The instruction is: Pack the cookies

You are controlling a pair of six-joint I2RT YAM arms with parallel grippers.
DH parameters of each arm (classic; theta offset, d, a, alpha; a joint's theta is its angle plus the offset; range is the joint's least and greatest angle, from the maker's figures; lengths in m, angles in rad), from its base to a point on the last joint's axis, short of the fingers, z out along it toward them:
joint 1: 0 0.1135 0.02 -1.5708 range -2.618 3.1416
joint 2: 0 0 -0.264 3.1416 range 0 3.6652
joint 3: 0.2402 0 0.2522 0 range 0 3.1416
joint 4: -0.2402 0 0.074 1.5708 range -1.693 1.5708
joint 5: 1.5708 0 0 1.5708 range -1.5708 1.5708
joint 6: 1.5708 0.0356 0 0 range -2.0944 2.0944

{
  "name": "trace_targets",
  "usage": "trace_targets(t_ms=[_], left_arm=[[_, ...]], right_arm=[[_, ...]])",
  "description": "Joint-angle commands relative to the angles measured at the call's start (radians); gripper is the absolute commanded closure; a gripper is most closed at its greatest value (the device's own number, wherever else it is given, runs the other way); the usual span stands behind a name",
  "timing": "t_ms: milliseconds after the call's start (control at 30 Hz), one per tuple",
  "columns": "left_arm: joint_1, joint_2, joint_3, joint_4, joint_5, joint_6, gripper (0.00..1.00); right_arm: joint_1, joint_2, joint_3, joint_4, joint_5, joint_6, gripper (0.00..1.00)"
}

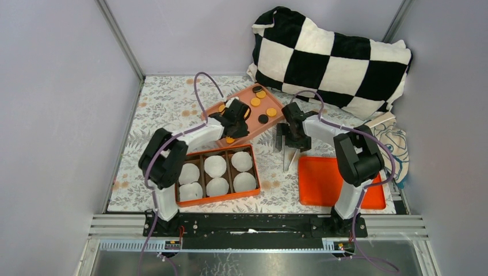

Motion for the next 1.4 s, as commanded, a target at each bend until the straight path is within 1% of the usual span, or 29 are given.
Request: trace_targets(t_ms=[0, 200, 233, 267, 333, 367, 400, 633, 700, 767, 867, 1033, 1200, 1267, 1367], left_arm=[[-0.022, -0.113, -0.033, -0.071, 0.024, 0.033, 0.78], [-0.022, -0.211, -0.053, -0.081, 0.027, 0.052, 0.78], [-0.022, -0.222, -0.056, -0.081, 0.027, 0.053, 0.78], [-0.022, -0.233, -0.060, -0.080, 0.025, 0.054, 0.78], [-0.022, -0.252, -0.068, -0.079, 0.017, 0.055, 0.78], [-0.022, -0.257, -0.072, -0.080, 0.015, 0.055, 0.78], [-0.022, -0.264, -0.076, -0.078, 0.013, 0.055, 0.78], [-0.022, -0.273, -0.111, -0.055, 0.020, 0.046, 0.78], [-0.022, -0.272, -0.115, -0.046, 0.032, 0.042, 0.78], [-0.023, -0.271, -0.116, -0.041, 0.042, 0.039, 0.78], [-0.027, -0.270, -0.104, -0.038, 0.045, 0.043, 0.78], [-0.031, -0.264, -0.079, -0.044, 0.044, 0.049, 0.78], [-0.030, -0.261, -0.074, -0.043, 0.041, 0.046, 0.78], [-0.031, -0.258, -0.065, -0.044, 0.038, 0.049, 0.78], [-0.031, -0.252, -0.043, -0.054, 0.029, 0.056, 0.78]], right_arm=[[0.029, 0.036, 0.004, -0.055, 0.048, 0.030, 0.00], [0.122, 0.054, -0.038, -0.101, 0.106, 0.087, 0.00], [0.133, 0.055, -0.047, -0.102, 0.106, 0.095, 0.01], [0.140, 0.054, -0.058, -0.101, 0.102, 0.103, 0.04], [0.143, 0.056, -0.078, -0.090, 0.083, 0.114, 0.14], [0.143, 0.056, -0.087, -0.084, 0.074, 0.118, 0.17], [0.144, 0.055, -0.098, -0.078, 0.065, 0.120, 0.23], [0.144, 0.054, -0.162, -0.049, 0.057, 0.142, 0.33], [0.144, 0.045, -0.184, -0.042, 0.049, 0.150, 0.43], [0.146, 0.018, -0.205, -0.036, 0.048, 0.161, 0.58], [0.150, -0.046, -0.222, -0.048, 0.070, 0.171, 0.68], [0.184, -0.169, -0.165, -0.161, 0.146, 0.154, 0.71], [0.243, -0.312, -0.019, -0.311, 0.200, 0.140, 0.71], [0.251, -0.345, 0.041, -0.350, 0.204, 0.128, 0.71], [0.251, -0.359, 0.129, -0.366, 0.195, 0.085, 0.69]])
